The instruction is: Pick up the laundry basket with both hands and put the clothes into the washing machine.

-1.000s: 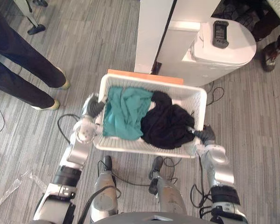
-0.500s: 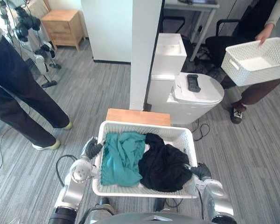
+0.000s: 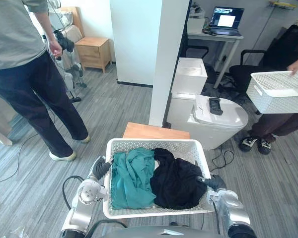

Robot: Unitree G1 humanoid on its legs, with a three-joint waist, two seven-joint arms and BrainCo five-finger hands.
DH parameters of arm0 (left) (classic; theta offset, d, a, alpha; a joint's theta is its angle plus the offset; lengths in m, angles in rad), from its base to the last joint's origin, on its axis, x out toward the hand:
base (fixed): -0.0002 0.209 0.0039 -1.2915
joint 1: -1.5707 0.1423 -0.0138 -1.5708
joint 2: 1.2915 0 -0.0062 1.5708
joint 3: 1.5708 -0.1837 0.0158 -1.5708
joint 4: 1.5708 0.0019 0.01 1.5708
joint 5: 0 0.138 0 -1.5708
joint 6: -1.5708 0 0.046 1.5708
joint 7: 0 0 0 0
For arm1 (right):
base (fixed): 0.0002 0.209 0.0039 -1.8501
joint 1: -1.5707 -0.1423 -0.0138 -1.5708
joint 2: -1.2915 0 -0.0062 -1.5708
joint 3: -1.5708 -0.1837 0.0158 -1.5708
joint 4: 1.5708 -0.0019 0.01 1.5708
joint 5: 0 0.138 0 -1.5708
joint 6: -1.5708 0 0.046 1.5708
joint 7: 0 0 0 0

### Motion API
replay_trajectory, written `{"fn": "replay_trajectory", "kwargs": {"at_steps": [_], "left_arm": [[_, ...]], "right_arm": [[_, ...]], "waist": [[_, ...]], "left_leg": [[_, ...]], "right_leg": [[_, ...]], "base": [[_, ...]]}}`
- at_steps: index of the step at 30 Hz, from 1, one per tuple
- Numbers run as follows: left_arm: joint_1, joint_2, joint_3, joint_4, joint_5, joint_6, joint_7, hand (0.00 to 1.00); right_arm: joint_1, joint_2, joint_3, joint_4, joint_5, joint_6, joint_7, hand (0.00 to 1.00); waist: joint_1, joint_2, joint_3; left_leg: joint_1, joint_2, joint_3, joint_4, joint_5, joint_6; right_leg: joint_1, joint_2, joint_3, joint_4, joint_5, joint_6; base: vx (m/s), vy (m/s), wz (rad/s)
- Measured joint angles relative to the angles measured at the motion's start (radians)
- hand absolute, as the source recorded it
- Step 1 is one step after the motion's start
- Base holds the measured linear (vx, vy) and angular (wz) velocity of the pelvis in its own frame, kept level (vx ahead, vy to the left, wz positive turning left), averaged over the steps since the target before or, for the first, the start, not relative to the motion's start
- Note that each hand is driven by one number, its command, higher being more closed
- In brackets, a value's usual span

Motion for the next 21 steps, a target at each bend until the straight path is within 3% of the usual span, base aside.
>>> {"fn": "replay_trajectory", "kwargs": {"at_steps": [1, 2, 3, 6, 9, 10, 12, 13, 14, 16, 18, 21], "left_arm": [[-0.003, 0.004, 0.001, -0.002, 0.000, 0.001, 0.011, 1.00], [-0.008, 0.009, 0.000, -0.002, 0.000, 0.001, 0.013, 1.00], [-0.005, 0.032, -0.004, 0.006, 0.000, 0.005, 0.010, 1.00], [-0.001, 0.043, -0.049, 0.003, 0.000, 0.007, 0.008, 1.00], [-0.001, 0.058, -0.091, -0.001, 0.000, -0.002, -0.010, 1.00], [-0.002, 0.058, -0.090, -0.001, 0.000, -0.008, -0.014, 1.00], [-0.002, 0.054, -0.087, -0.001, 0.000, -0.009, -0.015, 1.00], [-0.003, 0.051, -0.082, -0.002, 0.000, -0.010, -0.017, 1.00], [-0.009, 0.044, -0.068, -0.002, 0.000, -0.016, -0.019, 1.00], [-0.010, 0.048, -0.045, -0.001, 0.000, -0.017, -0.018, 1.00], [-0.003, 0.047, -0.040, 0.001, 0.000, -0.009, -0.021, 1.00], [0.000, 0.050, -0.036, 0.000, 0.000, -0.005, -0.021, 1.00]], "right_arm": [[0.010, 0.017, 0.000, 0.001, 0.002, 0.000, -0.005, 1.00], [0.014, 0.025, -0.001, 0.003, 0.003, -0.001, -0.005, 1.00], [0.044, 0.060, -0.016, 0.021, 0.016, 0.000, -0.009, 1.00], [0.100, 0.071, -0.038, 0.031, 0.051, 0.000, -0.011, 1.00], [0.123, 0.078, -0.084, 0.008, 0.049, -0.004, -0.009, 1.00], [0.133, 0.077, -0.089, -0.008, 0.047, -0.004, -0.007, 1.00], [0.137, 0.079, -0.089, -0.011, 0.047, -0.005, -0.006, 1.00], [0.136, 0.077, -0.081, -0.017, 0.043, -0.005, -0.005, 1.00], [0.134, 0.076, -0.072, -0.040, 0.039, -0.007, -0.004, 1.00], [0.135, 0.084, -0.058, -0.042, 0.039, -0.011, -0.001, 1.00], [0.143, 0.110, -0.065, -0.041, 0.033, -0.009, 0.001, 1.00], [0.134, 0.107, -0.062, -0.036, 0.031, -0.009, 0.002, 1.00]], "waist": [[-0.010, -0.019, -0.009], [-0.018, -0.024, -0.008], [-0.013, -0.063, 0.005], [-0.022, -0.068, 0.005], [-0.013, -0.089, 0.015], [-0.009, -0.096, 0.019], [-0.002, -0.099, 0.022], [-0.003, -0.097, 0.029], [-0.006, -0.092, 0.043], [-0.009, -0.117, 0.043], [0.007, -0.142, 0.045], [0.012, -0.162, 0.031]], "left_leg": [[0.037, -0.020, 0.021, -0.157, -0.024, 0.017], [0.052, -0.030, 0.023, -0.208, -0.045, 0.046], [0.037, -0.070, 0.031, -0.190, -0.031, 0.044], [0.018, -0.112, 0.036, -0.164, -0.038, 0.060], [-0.003, -0.161, 0.111, -0.162, -0.017, 0.092], [0.000, -0.174, 0.148, -0.166, -0.016, 0.093], [0.015, -0.171, 0.194, -0.184, 0.004, 0.116], [0.050, -0.156, 0.232, -0.244, 0.042, 0.157], [0.074, -0.146, 0.276, -0.288, 0.071, 0.175], [0.086, -0.129, 0.311, -0.314, 0.092, 0.176], [0.107, -0.093, 0.355, -0.338, 0.104, 0.179], [0.076, -0.096, 0.424, -0.372, 0.129, 0.180]], "right_leg": [[-0.040, -0.004, 0.027, 0.007, 0.014, 0.014], [-0.057, -0.008, 0.044, 0.028, 0.015, 0.010], [-0.054, -0.044, 0.067, 0.025, 0.059, 0.009], [-0.060, -0.091, 0.074, 0.023, 0.071, 0.028], [-0.113, -0.122, 0.142, -0.007, 0.108, -0.006], [-0.116, -0.133, 0.139, -0.032, 0.095, -0.024], [-0.123, -0.134, 0.104, -0.038, 0.001, -0.125], [-0.122, -0.136, 0.043, -0.013, -0.162, -0.126], [-0.144, -0.157, -0.001, 0.081, -0.149, -0.096], [-0.159, -0.166, -0.030, 0.289, -0.136, -0.092], [-0.080, -0.148, -0.065, 0.565, -0.214, -0.059], [0.037, -0.136, -0.074, 0.609, -0.278, 0.021]], "base": [[-0.15, 0.204, 0.19], [-0.14, 0.188, 0.19], [-0.19, 0.185, 0.19], [-0.18, 0.159, 0.07], [-0.16, 0.112, -0.54], [-0.17, 0.140, -0.92], [-0.14, 0.126, -0.85], [-0.18, 0.094, -0.94], [-0.19, 0.081, -0.88], [-0.17, 0.071, -0.67], [-0.14, 0.029, -0.72], [-0.07, -0.044, -0.77]]}}
